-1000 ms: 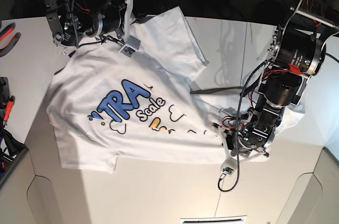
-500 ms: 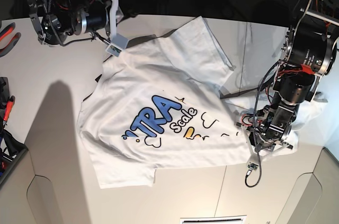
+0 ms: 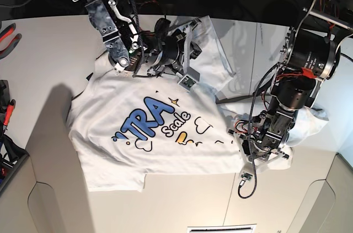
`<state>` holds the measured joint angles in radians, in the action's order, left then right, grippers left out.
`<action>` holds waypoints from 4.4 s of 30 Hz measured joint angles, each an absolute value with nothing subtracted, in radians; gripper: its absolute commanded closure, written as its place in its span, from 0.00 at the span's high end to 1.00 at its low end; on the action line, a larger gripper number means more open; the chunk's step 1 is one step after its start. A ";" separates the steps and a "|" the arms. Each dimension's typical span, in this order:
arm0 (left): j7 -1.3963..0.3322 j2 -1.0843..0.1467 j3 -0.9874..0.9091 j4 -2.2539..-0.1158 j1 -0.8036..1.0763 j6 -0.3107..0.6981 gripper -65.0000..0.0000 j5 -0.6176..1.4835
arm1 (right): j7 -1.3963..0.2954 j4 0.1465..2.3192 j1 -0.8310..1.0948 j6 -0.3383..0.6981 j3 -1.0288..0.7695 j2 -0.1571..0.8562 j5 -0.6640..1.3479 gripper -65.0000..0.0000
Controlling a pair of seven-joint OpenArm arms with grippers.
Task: Layout the t-shirt on the table in an organized manner, then fold the t-shirt properly
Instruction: 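Grasp the shirt near the collar with the right gripper, then drag the collar away from the left gripper with the right gripper, then pull the shirt taut between both grippers to flatten the print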
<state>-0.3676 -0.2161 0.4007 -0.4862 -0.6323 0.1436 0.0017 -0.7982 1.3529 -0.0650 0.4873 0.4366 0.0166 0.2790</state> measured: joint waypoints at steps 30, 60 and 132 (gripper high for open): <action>-0.532 -0.251 0.402 -0.477 -0.773 0.362 0.14 0.069 | -1.109 1.314 0.017 0.621 0.590 0.344 0.546 0.00; -0.603 -0.251 0.398 -0.495 -0.693 0.453 0.06 0.157 | -1.034 1.483 -0.127 0.568 0.583 0.123 0.499 0.00; -0.818 -0.274 0.402 -0.478 -0.780 0.512 0.06 0.291 | -0.962 1.686 -0.070 0.573 0.445 0.120 0.403 0.00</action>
